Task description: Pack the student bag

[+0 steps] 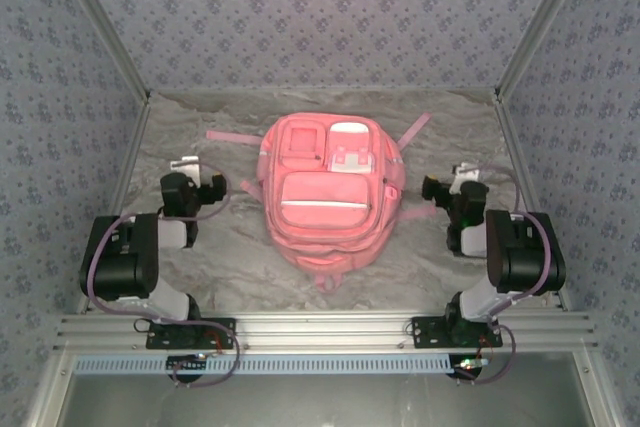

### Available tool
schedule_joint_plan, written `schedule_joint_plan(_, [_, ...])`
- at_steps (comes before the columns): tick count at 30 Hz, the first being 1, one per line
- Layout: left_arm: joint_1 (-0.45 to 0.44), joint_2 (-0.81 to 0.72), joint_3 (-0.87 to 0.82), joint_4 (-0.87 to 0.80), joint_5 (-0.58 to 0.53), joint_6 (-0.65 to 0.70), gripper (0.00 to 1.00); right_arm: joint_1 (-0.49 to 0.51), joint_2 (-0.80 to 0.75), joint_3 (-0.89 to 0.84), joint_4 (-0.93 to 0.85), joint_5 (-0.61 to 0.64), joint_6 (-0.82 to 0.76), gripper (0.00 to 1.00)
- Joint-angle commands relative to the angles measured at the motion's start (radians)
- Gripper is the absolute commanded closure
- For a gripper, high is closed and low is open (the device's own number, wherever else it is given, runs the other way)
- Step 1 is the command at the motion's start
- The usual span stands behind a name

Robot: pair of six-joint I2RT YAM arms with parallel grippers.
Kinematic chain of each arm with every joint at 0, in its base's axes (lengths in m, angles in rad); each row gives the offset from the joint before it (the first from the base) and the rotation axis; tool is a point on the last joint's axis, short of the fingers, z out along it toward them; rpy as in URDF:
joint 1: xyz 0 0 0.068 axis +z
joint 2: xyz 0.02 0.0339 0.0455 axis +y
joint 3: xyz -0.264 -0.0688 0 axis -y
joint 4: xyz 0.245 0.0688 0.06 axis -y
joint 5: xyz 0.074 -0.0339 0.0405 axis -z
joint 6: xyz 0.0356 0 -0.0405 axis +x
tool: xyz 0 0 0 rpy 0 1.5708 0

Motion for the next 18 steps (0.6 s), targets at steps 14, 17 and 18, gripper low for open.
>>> schedule_joint_plan(14, [0.011,-0.006,0.007,0.005,0.027,-0.011,0.02,0.045,-0.024,0.019,-0.073,0.045,-0.061,0.0])
schedule_joint_plan(17, [0.01,-0.006,0.007,0.006,0.027,-0.011,0.02,0.038,-0.024,0.023,-0.082,0.029,-0.057,0.0])
schedule_joint_plan(18, [0.01,-0.007,0.007,0.007,0.027,-0.011,0.02,0.038,-0.024,0.023,-0.081,0.027,-0.057,0.0])
